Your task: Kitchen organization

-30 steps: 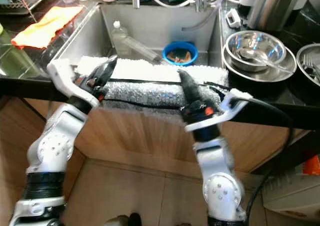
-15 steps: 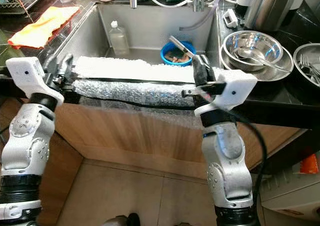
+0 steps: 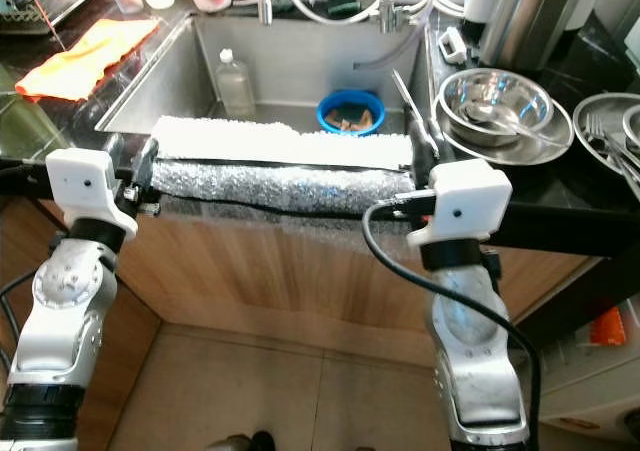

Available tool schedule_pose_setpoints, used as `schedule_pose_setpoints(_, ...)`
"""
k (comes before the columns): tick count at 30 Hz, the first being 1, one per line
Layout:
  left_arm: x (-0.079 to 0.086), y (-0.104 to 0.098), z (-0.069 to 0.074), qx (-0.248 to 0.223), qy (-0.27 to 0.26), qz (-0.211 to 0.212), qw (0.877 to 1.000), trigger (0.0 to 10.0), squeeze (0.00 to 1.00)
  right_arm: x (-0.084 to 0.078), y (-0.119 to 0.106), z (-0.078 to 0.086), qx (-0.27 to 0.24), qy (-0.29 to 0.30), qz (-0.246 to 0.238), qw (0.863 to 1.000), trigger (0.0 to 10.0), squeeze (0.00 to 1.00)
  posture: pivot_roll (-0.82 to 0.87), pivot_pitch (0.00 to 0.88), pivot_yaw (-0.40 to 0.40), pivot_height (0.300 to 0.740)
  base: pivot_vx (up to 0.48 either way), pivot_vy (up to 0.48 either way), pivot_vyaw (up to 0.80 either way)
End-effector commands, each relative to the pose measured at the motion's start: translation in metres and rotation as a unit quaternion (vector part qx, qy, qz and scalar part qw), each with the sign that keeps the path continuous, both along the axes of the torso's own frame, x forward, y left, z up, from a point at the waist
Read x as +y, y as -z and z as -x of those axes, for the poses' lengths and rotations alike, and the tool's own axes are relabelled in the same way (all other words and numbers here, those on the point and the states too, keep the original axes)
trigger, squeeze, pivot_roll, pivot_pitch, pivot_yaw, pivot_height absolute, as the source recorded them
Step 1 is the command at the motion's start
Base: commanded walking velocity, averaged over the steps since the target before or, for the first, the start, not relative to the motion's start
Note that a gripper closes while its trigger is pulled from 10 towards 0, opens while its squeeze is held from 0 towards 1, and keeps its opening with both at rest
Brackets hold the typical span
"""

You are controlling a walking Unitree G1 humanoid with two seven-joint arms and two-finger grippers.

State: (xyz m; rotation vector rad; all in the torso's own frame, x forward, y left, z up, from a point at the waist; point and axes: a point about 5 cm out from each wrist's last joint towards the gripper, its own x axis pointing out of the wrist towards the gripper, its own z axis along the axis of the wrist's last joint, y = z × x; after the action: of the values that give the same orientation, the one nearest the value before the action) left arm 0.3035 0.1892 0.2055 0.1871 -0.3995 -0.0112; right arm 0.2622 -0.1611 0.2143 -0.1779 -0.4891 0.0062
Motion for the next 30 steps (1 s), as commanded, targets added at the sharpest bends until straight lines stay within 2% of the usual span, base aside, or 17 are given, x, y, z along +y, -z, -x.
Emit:
schedule_pose_setpoints(1, -0.001, -0.007, -0.002, -0.016, 0.000, -0.004, 1.000, 10.0, 0.00, 0.002, -0.007, 0.003, -0.021, 0.002, -0.003, 1.000, 10.0, 0.00, -0.03, 0.065, 0.040, 0.740, 0.000, 0.000, 0.00)
schedule_pose_setpoints(6, -0.011, -0.006, -0.007, -0.012, 0.020, 0.006, 1.000, 10.0, 0.00, 0.005, -0.010, 0.002, -0.029, 0.008, -0.012, 0.999, 10.0, 0.00, -0.03, 0.051, 0.040, 0.740, 0.000, 0.000, 0.00)
schedule_pose_setpoints(10, -0.014, -0.006, -0.009, -0.011, 0.024, 0.011, 1.000, 10.0, 0.00, 0.005, -0.009, 0.001, -0.025, 0.019, -0.011, 0.999, 10.0, 0.00, -0.04, 0.047, 0.039, 0.740, 0.000, 0.397, 0.00)
schedule_pose_setpoints(15, -0.017, -0.005, -0.010, -0.010, 0.038, 0.012, 0.999, 10.0, 0.00, 0.010, -0.005, -0.001, -0.009, 0.018, -0.011, 1.000, 10.0, 0.00, -0.03, 0.043, 0.036, 0.740, 0.000, 0.439, -0.80)
schedule_pose_setpoints(30, -0.022, -0.010, -0.013, -0.022, 0.049, 0.016, 0.998, 10.0, 0.00, 0.016, -0.004, -0.007, -0.006, 0.018, -0.016, 1.000, 10.0, 0.00, -0.02, 0.071, 0.039, 0.740, 0.000, 0.000, -0.80)
